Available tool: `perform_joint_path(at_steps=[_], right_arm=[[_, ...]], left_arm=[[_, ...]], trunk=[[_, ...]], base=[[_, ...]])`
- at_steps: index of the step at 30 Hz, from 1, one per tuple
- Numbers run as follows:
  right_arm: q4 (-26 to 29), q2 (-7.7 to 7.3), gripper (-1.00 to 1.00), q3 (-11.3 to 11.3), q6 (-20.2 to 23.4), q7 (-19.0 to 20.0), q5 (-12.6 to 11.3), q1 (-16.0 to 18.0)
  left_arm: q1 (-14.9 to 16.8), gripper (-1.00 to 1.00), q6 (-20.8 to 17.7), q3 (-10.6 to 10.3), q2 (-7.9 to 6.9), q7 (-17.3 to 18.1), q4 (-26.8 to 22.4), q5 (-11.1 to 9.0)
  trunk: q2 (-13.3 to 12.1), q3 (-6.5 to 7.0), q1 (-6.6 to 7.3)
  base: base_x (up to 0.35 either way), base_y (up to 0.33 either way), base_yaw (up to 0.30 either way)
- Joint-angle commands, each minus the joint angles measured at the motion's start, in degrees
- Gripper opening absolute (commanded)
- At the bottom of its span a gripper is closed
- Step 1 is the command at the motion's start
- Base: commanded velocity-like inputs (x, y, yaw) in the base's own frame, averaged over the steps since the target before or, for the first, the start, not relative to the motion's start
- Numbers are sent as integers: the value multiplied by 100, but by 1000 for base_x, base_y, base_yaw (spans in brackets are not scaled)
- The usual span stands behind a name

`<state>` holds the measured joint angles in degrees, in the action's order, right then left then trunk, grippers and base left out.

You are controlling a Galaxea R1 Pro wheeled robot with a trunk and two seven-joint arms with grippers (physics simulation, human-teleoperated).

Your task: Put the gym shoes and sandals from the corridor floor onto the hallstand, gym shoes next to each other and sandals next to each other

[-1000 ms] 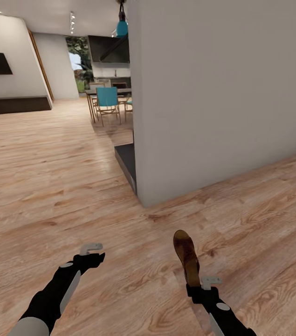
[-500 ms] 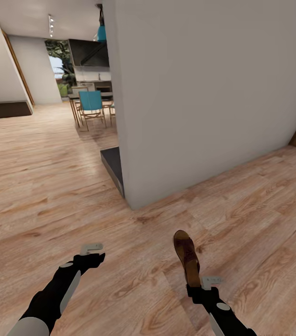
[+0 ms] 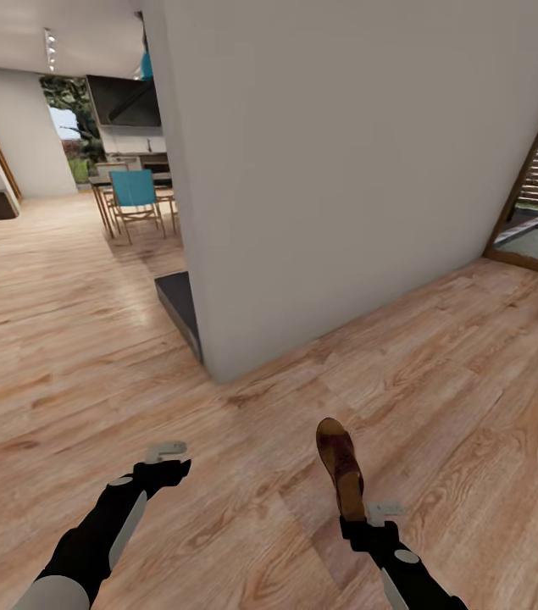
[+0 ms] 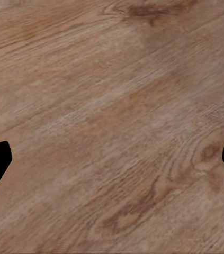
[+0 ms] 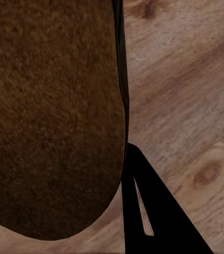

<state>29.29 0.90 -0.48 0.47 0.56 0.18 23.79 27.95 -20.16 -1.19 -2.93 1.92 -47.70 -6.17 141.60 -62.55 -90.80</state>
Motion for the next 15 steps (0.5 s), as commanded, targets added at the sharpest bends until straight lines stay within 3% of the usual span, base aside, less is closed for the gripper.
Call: perform_joint_path(at_steps=[1,15], right_arm=[[3,3,-100,-5,5,6,-18,3],[7,2,-100,-6,6,4,-18,3]], left_arm=[[0,100,-32,-12,-6,-8,-10,-59],[0,100,-31,-6,-6,-8,-11,-51]], trunk=[[3,2,1],[3,101,1]], base=[[0,0,-211],[13,0,-211]])
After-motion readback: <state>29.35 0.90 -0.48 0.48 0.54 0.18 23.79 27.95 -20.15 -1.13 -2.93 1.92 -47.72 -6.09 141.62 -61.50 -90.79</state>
